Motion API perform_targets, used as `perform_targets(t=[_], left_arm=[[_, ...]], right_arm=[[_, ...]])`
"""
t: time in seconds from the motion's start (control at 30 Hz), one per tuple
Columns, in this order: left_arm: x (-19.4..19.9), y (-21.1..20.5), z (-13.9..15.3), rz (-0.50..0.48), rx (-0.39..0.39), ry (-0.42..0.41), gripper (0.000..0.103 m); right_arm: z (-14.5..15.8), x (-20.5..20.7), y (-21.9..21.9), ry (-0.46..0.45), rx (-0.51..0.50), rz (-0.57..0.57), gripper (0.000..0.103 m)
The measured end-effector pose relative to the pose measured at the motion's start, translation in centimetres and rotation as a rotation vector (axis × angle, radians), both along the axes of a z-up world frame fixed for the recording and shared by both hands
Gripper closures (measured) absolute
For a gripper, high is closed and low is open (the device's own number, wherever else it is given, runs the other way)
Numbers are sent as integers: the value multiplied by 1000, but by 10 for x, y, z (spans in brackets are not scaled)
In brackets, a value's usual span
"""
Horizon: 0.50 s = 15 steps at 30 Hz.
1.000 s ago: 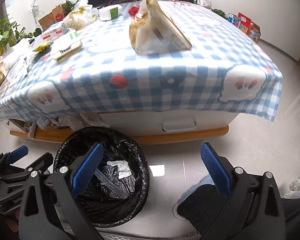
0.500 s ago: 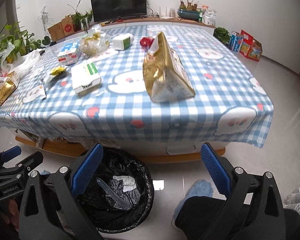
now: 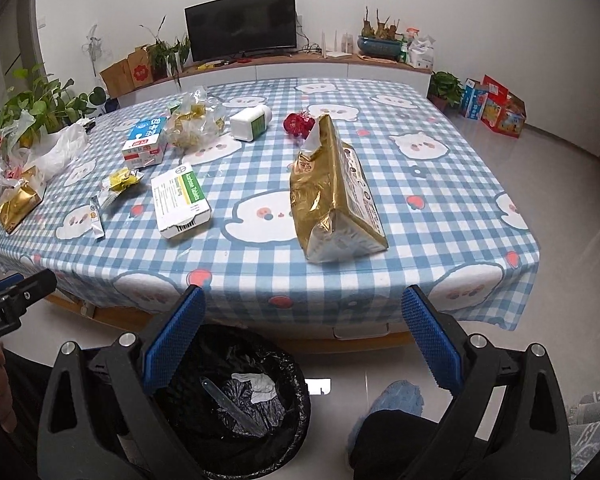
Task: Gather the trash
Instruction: 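Raise both tools back toward the table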
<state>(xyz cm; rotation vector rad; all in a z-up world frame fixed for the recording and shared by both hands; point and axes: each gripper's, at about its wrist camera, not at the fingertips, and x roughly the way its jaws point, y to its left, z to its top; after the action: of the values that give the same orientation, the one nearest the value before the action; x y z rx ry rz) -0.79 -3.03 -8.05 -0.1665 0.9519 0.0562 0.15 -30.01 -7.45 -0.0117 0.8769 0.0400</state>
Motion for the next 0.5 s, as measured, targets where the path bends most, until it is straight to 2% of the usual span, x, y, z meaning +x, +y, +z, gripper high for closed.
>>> perform_targets(t=[0.27, 0.5], left_arm=[[44, 18, 18, 51, 4, -8, 6], [94, 27, 14, 63, 9, 10, 6]], right_arm=[[5, 33, -5, 9, -14, -3, 9], [2, 71, -2, 33, -25, 8, 9]])
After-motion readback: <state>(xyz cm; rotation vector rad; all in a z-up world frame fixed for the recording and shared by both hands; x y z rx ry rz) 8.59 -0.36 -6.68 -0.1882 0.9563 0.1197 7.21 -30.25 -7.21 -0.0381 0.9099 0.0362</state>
